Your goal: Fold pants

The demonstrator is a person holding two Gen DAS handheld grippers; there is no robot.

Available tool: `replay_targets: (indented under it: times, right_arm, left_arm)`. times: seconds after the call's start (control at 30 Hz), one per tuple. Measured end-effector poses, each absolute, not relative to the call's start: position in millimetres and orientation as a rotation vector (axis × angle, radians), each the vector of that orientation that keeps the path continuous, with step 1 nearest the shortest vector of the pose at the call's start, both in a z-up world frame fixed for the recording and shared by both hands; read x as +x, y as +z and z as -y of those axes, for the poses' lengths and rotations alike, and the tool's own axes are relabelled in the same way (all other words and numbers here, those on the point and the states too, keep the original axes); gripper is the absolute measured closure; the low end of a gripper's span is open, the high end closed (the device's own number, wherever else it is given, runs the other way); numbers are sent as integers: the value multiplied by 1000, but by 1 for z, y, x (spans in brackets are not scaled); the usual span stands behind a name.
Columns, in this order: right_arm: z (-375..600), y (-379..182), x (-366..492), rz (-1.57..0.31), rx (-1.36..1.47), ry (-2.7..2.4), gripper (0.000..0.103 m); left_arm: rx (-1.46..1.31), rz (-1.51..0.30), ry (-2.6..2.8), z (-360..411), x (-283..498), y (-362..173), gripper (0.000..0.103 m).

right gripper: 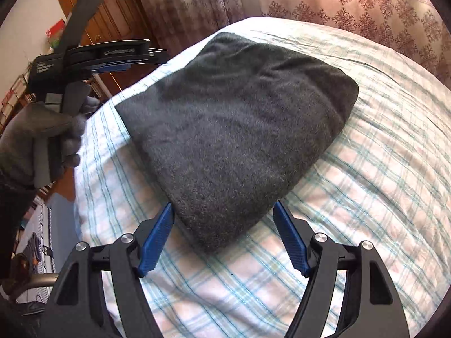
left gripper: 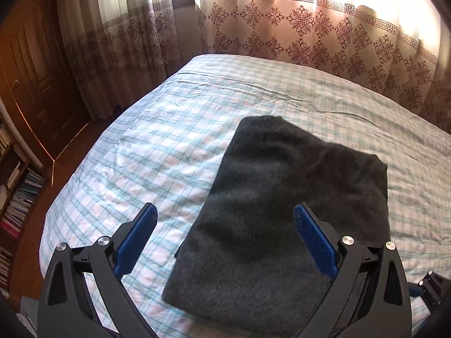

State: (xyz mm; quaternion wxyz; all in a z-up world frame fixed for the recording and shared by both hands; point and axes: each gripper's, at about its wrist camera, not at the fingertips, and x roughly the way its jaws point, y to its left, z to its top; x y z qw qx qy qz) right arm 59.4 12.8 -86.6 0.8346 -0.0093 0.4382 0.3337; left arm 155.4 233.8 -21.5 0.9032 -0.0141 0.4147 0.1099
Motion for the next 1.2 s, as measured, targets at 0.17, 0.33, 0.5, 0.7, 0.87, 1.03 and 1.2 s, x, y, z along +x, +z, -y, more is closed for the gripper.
replay_targets:
  times: [0.17, 0.33, 0.5, 0.7, 0.87, 1.03, 1.2]
  right_arm:
    - [-28, -88, 67, -903, -58, 725, 30]
    - [-37, -101, 71, -937, -100, 729, 28]
    - [-41, -107, 71, -943, -123, 731, 28]
    - [-26, -93, 70, -912, -61, 720, 27]
    - [-17, -75, 63, -846, -88, 622, 5]
    - [-21, -65, 51, -776, -215, 514, 5]
    - [-12, -51, 43, -729, -215, 458, 5]
  left_arm:
    - [-22, -930, 219, -235, 226, -33, 6]
    - [-79, -1018, 225, -246, 272, -58, 11]
    - [-56, -1040, 227, -244, 293, -73, 9]
    - [-71, -988, 222, -250, 276, -66, 5]
    - [-73, -951, 236, -248, 240, -42, 4]
    - [8, -855, 248, -232, 187, -15, 2]
    - [69, -813, 273, -217, 136, -5, 2]
